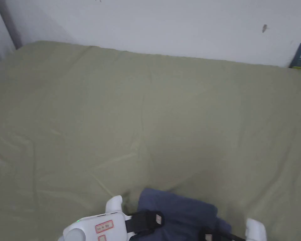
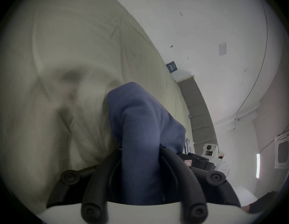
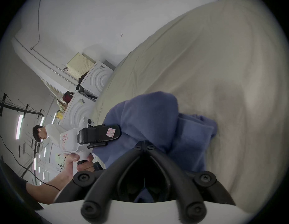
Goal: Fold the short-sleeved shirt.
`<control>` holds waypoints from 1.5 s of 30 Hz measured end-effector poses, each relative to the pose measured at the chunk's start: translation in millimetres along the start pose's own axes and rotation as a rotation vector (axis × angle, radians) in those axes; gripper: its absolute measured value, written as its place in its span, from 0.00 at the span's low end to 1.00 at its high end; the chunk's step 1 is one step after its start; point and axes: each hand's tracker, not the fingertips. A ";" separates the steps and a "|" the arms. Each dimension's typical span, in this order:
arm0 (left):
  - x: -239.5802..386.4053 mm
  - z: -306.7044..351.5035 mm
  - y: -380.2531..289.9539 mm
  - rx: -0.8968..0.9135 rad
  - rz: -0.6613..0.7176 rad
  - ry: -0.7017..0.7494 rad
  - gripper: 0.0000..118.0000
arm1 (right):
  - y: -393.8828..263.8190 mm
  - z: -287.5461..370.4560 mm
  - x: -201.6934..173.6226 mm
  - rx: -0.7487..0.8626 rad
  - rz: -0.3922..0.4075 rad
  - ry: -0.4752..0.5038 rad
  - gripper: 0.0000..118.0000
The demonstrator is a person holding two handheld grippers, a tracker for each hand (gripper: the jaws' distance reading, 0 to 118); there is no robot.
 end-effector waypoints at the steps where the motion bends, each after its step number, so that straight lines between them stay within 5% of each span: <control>1: 5.7 5.1 1.0 -0.006 -0.019 0.033 0.22 | -0.9 4.8 -2.5 0.011 -0.001 0.006 0.00; 6: 8.8 69.2 20.9 0.051 -0.057 0.018 0.22 | -6.7 32.6 -19.2 0.064 0.002 0.033 0.00; 18: -103.5 311.6 186.7 0.085 -0.194 0.450 0.22 | -33.8 55.3 -39.5 0.035 0.034 -0.033 0.00; 23: -134.6 332.6 190.0 0.122 -0.081 0.464 0.23 | -37.1 56.8 -49.0 0.044 0.022 -0.041 0.00; 24: -135.7 329.9 187.5 0.128 -0.067 0.459 0.32 | -36.2 57.7 -48.6 0.043 0.023 -0.041 0.00; 25: -134.1 325.1 183.7 0.119 -0.080 0.436 0.57 | -35.6 56.8 -49.8 0.042 0.026 -0.043 0.00; 26: -132.6 324.2 181.9 0.115 -0.098 0.425 0.92 | -34.9 55.9 -51.5 0.038 0.035 -0.051 0.00; 27: -131.7 326.0 180.8 0.094 -0.115 0.405 1.00 | -34.1 55.5 -52.6 0.034 0.042 -0.058 0.00; 33: -117.6 409.7 171.5 0.372 -0.060 0.421 1.00 | -27.6 66.2 -59.0 0.050 0.065 -0.039 0.00; 36: -89.3 442.7 163.3 0.421 -0.092 0.746 1.00 | -22.9 74.4 -66.7 0.066 0.110 -0.067 0.00; 37: -67.4 444.7 156.3 0.473 -0.143 0.837 0.97 | -20.3 78.5 -70.3 0.076 0.141 -0.105 0.00; 38: -43.0 440.7 148.4 0.527 -0.230 0.878 0.82 | -17.0 82.8 -75.3 0.091 0.180 -0.181 0.00; 40: 1.5 419.1 135.1 0.595 -0.359 0.909 0.29 | -8.1 91.6 -87.0 0.118 0.252 -0.387 0.00; 41: 30.2 401.3 124.9 0.634 -0.426 0.949 0.19 | -0.8 98.0 -90.7 0.143 0.272 -0.441 0.00; 45: 137.6 324.7 84.2 0.726 -0.697 0.816 0.19 | 32.2 141.0 -117.0 0.369 0.331 -0.487 0.00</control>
